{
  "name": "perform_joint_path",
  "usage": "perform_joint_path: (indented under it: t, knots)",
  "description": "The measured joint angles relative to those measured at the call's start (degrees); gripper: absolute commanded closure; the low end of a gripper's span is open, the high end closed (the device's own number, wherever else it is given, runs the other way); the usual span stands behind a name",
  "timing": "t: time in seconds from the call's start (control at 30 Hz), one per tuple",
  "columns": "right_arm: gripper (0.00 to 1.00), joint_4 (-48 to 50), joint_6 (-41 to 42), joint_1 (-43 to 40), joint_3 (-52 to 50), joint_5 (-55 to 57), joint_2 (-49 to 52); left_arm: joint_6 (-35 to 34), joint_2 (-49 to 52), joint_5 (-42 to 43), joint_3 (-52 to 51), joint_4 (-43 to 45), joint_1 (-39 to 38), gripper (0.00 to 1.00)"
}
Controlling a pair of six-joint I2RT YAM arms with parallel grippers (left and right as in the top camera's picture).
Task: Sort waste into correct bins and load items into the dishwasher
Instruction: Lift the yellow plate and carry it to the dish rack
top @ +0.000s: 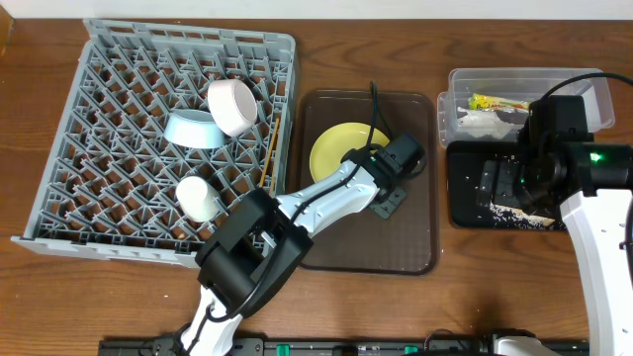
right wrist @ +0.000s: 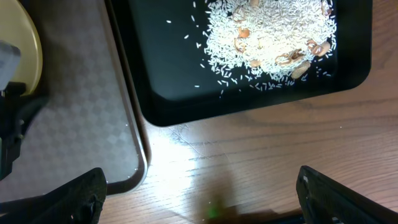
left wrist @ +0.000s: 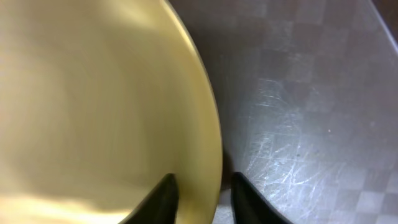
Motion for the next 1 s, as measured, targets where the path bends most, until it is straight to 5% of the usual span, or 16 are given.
perform_joint_path:
  t: [0.03,0.3,0.57,0.73,1.0]
  knots:
    - [0.05,-0.02,0.00,0.00,-0.02,-0.02,0.00,0.31,0.00,-0.13,0.00,-0.02,0.00,0.93]
    - [0.05,-0.24,0.00,0.00,-0.02,0.00,0.00,0.81,-1.88,-0.74,0.13,-3.04,0.00,0.94]
    - [0.05,-0.26,0.00,0.00,-0.02,0.00,0.00,0.02,-23.63,-0.11,0.28,-5.31,2.10,0.94]
    - [0.05,-0.31,0.00,0.00,-0.02,0.00,0.00,-3.63,-33.42,2.64,0.33,-5.27,10.32,0.94]
    - [0.05,-0.33,0.00,0.00,-0.02,0.00,0.00,-10.86,-35.10,24.09,0.37,-4.26,32.09,0.94]
